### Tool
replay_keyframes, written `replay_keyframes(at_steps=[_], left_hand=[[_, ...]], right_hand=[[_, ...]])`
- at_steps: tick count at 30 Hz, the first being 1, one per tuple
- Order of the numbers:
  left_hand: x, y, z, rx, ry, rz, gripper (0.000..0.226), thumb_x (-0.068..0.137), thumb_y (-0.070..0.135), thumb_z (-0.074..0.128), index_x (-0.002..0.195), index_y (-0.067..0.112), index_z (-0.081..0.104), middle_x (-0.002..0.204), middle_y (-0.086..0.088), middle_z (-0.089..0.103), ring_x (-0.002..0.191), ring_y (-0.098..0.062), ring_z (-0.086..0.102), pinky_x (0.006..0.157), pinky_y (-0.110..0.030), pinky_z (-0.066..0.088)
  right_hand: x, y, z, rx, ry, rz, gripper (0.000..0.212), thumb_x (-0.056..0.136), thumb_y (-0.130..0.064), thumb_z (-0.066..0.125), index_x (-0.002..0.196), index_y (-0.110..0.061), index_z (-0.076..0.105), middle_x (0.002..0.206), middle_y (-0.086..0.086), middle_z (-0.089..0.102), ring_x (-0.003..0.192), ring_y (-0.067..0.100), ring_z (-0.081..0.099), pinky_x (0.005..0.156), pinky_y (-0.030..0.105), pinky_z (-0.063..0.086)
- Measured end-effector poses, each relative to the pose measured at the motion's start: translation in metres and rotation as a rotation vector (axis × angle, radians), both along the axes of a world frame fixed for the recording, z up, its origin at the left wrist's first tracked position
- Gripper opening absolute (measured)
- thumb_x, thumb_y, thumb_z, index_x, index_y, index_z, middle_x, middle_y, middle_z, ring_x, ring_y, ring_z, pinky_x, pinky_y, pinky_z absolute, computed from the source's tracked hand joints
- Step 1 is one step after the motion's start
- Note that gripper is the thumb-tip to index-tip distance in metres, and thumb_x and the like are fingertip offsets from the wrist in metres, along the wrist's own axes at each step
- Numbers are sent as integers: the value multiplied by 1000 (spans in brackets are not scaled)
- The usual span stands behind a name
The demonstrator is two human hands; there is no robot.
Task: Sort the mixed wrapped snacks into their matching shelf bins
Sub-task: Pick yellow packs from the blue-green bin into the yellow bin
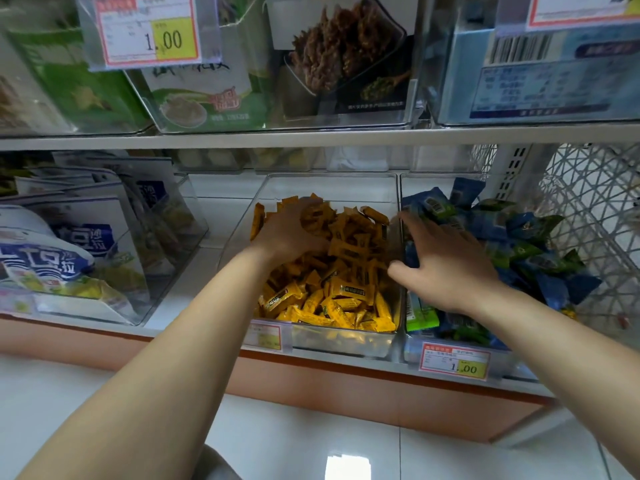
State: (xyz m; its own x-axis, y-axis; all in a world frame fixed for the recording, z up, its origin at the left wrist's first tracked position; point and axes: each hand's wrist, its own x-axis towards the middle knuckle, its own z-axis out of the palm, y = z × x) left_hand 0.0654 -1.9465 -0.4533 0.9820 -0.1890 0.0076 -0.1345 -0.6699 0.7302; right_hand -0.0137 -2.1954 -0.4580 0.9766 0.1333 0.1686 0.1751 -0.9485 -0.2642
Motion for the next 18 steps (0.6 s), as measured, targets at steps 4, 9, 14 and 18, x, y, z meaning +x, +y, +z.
replay_keyframes(at_steps=[4, 9, 14, 18], left_hand=[[-13, 0, 7, 262, -19, -46, 86, 80, 31, 81, 150, 42, 34, 155, 1, 39, 115, -16, 54, 80, -19, 47], [-38, -12, 12, 428, -285, -61, 29, 86, 37, 70, 114, 30, 67, 110, 6, 59, 104, -20, 58, 74, -29, 49], [-56, -34, 7, 556, 40, -270, 29, 83, 56, 69, 91, 28, 69, 86, 9, 66, 80, -11, 61, 61, -28, 47], [-55, -43, -1, 698, 143, -205, 44, 86, 56, 65, 113, 21, 62, 101, -2, 66, 87, -17, 61, 64, -29, 46]], right_hand=[[-2, 0, 2, 3, 3, 2, 89, 70, -73, 29, 148, -31, 24, 135, 0, 56, 122, 28, 52, 104, 43, 37], [-3, -1, 2, 3, 0, 7, 86, 70, -72, 28, 146, -31, 25, 135, 2, 55, 120, 29, 52, 102, 43, 38], [-1, -2, 0, -7, -4, 5, 87, 71, -72, 29, 148, -31, 23, 139, 3, 53, 124, 30, 50, 103, 44, 37], [-1, -2, -1, -10, -10, 5, 86, 72, -72, 30, 147, -31, 23, 137, 3, 55, 122, 30, 52, 102, 44, 38]])
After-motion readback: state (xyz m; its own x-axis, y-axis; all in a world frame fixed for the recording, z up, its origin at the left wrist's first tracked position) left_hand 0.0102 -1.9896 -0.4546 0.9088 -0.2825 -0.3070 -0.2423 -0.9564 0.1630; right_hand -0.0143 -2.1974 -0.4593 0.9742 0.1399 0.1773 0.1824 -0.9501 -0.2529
